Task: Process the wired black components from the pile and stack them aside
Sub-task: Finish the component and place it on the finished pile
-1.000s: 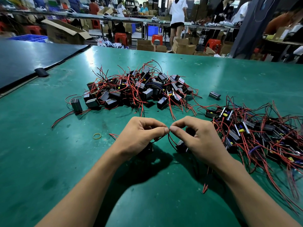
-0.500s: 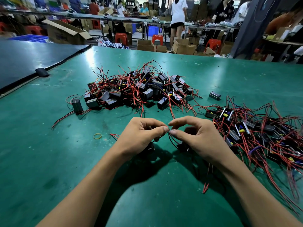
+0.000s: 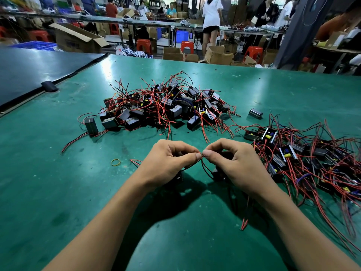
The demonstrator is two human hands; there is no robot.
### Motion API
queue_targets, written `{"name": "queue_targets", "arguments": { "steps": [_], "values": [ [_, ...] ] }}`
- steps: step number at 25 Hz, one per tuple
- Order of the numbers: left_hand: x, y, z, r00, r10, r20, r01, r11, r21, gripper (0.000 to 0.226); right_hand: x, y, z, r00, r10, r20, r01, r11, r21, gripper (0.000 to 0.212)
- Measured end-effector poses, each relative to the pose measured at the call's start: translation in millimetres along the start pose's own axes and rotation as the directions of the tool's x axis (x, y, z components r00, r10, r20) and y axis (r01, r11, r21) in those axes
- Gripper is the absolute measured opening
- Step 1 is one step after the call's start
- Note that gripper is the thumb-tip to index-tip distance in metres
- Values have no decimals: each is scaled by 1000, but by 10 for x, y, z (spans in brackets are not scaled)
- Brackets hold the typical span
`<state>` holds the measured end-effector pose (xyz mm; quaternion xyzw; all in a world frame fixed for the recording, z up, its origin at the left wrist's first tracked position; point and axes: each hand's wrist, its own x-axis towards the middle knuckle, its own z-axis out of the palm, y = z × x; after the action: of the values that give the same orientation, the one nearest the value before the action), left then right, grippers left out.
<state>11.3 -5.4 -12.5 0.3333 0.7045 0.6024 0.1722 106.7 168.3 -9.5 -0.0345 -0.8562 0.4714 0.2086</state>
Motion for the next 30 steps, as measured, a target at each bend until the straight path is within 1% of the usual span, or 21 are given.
{"name": "queue_targets", "arguments": {
  "steps": [1,2,4,5,6,7,9,10,11,13,14,15,21,24,27,30],
  "values": [
    [0,6,2,1000,15,-1,-15,1000,11,5,9,-8,0,993,107,52,-112,987,113,13],
    [-2,10,3,1000,29,-2,-29,999,23,4,14,-17,3,975,189,114,-211,950,231,15],
    [-4,16,5,999,48,2,-48,997,58,4,23,-41,3,929,287,231,-363,826,431,16],
    [-6,15,8,999,49,4,-49,997,67,4,22,-47,-7,916,306,259,-396,789,470,15],
    [-6,11,6,999,42,0,-42,997,61,4,20,-40,-18,919,301,256,-390,794,467,14],
    [-2,2,1,1000,29,-7,-29,999,46,4,13,-29,-21,936,277,219,-347,832,432,12],
    [13,-27,-20,1000,-5,-29,5,1000,10,6,-6,-9,-16,980,180,79,-196,932,306,3],
    [19,-40,-33,999,-15,-36,15,1000,-6,6,-13,8,-8,995,97,-4,-94,972,215,5],
    [25,-51,-41,999,-20,-33,20,1000,-21,6,-18,22,5,997,-17,-77,25,994,107,9],
    [32,-62,-40,1000,-26,-11,25,999,-44,7,-17,46,38,956,-260,-134,249,964,-95,8],
    [32,-63,-36,1000,-28,-2,28,998,-50,7,-16,63,49,931,-341,-134,320,935,-155,7],
    [31,-63,-33,1000,-28,5,28,998,-53,7,-12,80,53,913,-387,-131,360,913,-193,6],
    [25,-49,-47,998,-32,61,35,998,-51,7,-10,161,61,846,-522,-111,455,815,-359,8],
    [27,-45,-44,997,-34,62,37,998,-54,6,-3,166,51,823,-558,-106,475,779,-410,9],
    [30,-47,-53,998,-26,64,30,998,-56,7,-16,151,42,819,-569,-72,479,748,-459,10],
    [35,-51,-48,998,-15,56,18,998,-66,9,-22,103,23,846,-533,-25,459,751,-475,8]
  ]
}}
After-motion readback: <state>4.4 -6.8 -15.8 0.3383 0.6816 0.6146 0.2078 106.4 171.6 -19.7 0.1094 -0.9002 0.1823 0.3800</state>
